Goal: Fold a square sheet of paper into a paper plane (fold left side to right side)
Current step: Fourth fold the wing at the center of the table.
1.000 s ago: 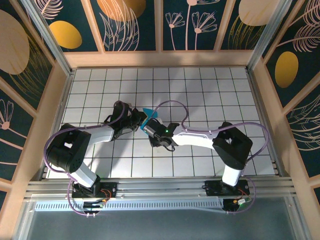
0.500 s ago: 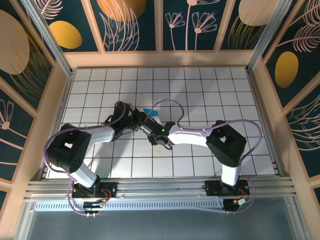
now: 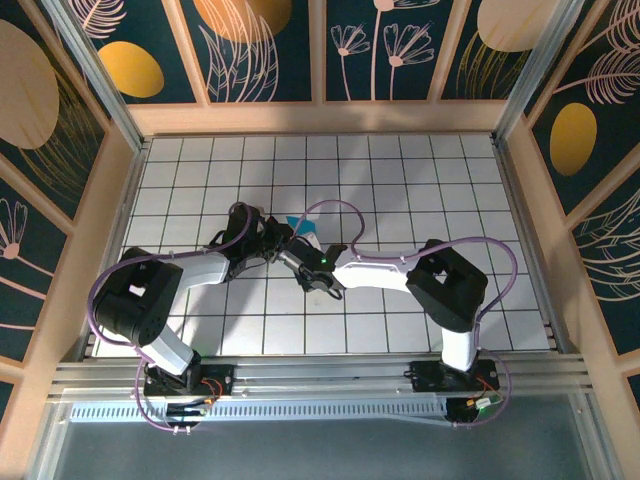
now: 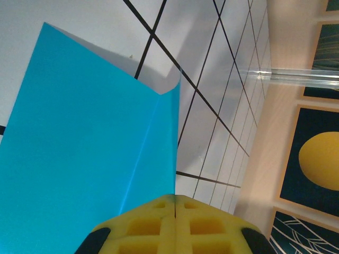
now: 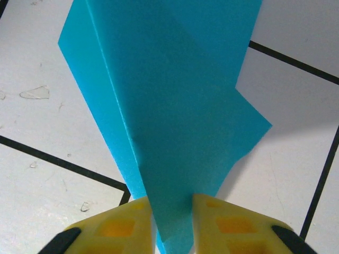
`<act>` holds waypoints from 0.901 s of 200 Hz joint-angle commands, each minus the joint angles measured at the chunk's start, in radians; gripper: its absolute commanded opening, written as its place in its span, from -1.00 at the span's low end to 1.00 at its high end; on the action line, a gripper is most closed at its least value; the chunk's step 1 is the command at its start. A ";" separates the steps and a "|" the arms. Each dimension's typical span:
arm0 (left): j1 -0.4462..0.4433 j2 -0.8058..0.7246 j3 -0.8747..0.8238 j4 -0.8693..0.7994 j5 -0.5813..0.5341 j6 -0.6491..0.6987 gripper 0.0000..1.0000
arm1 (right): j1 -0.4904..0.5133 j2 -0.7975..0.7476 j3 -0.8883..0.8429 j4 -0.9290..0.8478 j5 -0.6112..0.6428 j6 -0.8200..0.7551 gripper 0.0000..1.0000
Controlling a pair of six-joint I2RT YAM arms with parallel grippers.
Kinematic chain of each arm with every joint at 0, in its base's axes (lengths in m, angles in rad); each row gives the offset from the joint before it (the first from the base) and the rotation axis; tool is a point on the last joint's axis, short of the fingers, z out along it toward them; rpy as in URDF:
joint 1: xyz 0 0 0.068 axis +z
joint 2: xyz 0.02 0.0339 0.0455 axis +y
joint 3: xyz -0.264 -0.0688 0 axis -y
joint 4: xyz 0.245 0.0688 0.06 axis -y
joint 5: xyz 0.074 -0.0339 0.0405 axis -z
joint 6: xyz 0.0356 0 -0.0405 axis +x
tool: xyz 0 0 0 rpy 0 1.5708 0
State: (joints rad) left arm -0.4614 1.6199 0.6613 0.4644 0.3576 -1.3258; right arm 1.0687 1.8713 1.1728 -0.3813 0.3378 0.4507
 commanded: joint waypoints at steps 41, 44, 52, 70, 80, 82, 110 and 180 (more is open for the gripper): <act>-0.005 -0.004 -0.008 -0.005 -0.006 -0.026 -0.85 | 0.005 0.027 0.025 -0.008 0.030 -0.018 -0.69; -0.005 -0.005 -0.008 -0.007 -0.007 -0.025 -0.84 | 0.006 0.027 0.024 -0.008 0.030 -0.019 -0.70; -0.005 -0.006 -0.005 -0.012 -0.010 -0.022 -0.81 | 0.007 0.025 0.020 -0.010 0.030 -0.020 -0.72; -0.003 -0.009 -0.004 -0.027 -0.012 -0.009 -0.71 | 0.007 0.026 0.012 -0.010 0.025 -0.024 -0.77; -0.002 -0.012 -0.001 -0.036 -0.012 0.001 -0.67 | 0.007 0.025 0.010 -0.011 0.020 -0.027 -0.80; -0.002 -0.012 -0.002 -0.039 -0.012 0.002 -0.66 | 0.007 0.026 0.009 -0.011 0.019 -0.028 -0.81; 0.025 -0.040 -0.013 -0.075 -0.008 0.031 -0.45 | 0.008 0.031 0.007 -0.011 0.010 -0.035 -0.83; 0.193 -0.258 -0.041 -0.331 -0.030 0.217 0.02 | 0.014 0.051 0.020 -0.025 -0.011 -0.073 -0.84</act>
State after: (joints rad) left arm -0.3229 1.4418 0.6308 0.2871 0.3492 -1.1908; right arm 1.0698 1.9015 1.1809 -0.3824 0.3325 0.4034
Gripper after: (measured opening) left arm 0.493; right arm 0.082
